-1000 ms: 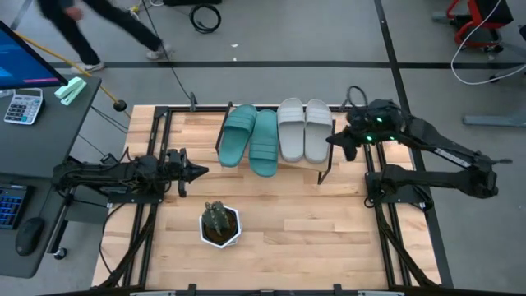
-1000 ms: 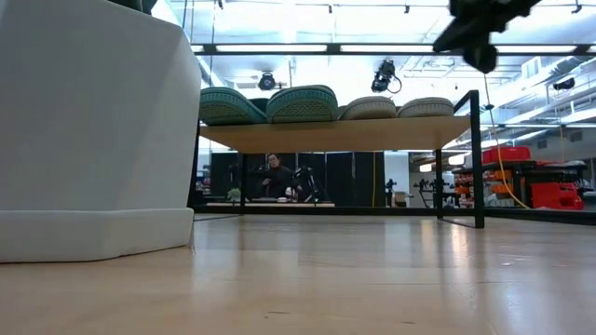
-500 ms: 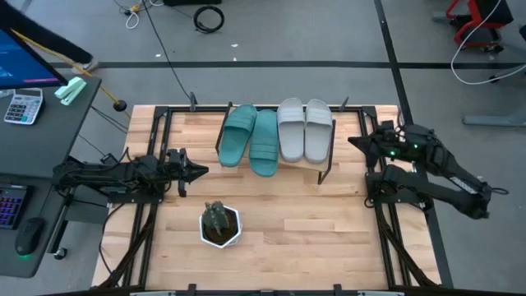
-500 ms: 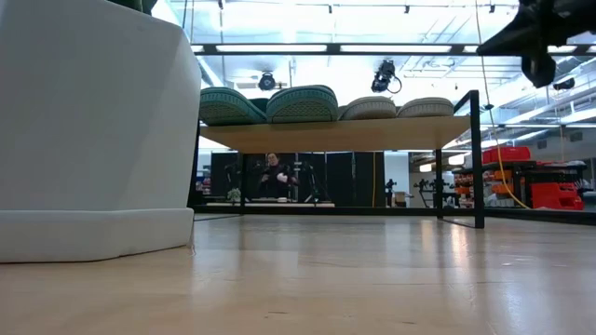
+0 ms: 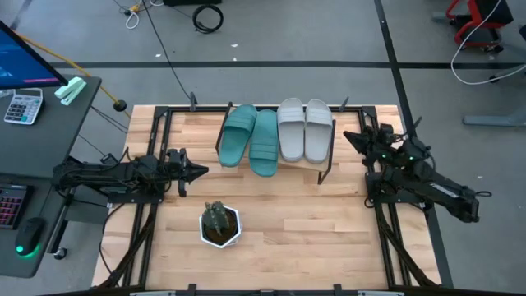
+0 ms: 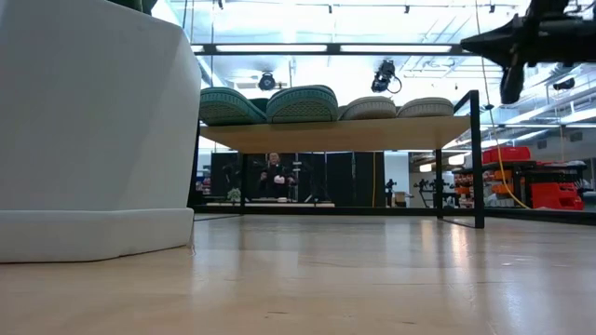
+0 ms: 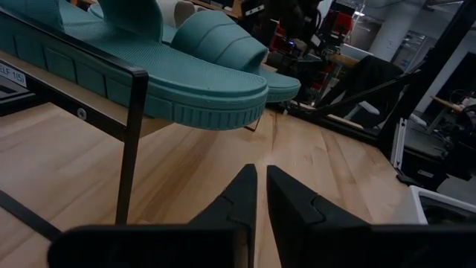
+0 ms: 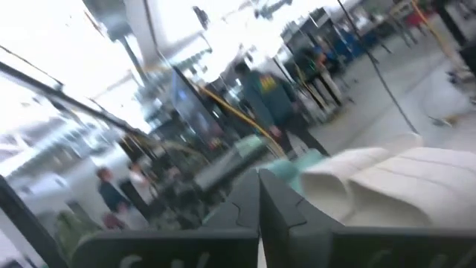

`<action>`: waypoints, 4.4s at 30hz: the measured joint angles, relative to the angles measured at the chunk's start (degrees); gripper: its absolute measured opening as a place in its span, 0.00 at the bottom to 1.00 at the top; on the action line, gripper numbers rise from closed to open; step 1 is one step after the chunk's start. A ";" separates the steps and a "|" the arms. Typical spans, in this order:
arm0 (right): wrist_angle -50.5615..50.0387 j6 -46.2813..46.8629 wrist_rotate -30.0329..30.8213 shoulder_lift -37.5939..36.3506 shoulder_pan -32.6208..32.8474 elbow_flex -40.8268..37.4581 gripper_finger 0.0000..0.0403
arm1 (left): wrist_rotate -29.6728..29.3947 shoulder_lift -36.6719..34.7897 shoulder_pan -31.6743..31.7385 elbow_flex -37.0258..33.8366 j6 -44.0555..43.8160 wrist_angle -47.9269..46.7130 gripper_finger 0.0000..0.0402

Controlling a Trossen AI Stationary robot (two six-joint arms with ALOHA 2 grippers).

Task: Pick and place slides into the shelf
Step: Return to Home Position

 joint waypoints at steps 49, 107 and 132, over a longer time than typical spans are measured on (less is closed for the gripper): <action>-3.00 -15.72 4.36 1.97 37.46 -11.61 0.00 | 0.04 0.00 0.02 0.00 0.00 0.18 0.09; -12.50 -29.88 13.89 -3.15 37.42 -6.94 0.00 | 0.09 0.00 0.02 0.00 0.00 0.13 0.09; -10.39 -28.52 15.43 -2.32 36.92 -8.62 0.01 | 0.09 0.00 0.02 0.00 0.00 0.13 0.09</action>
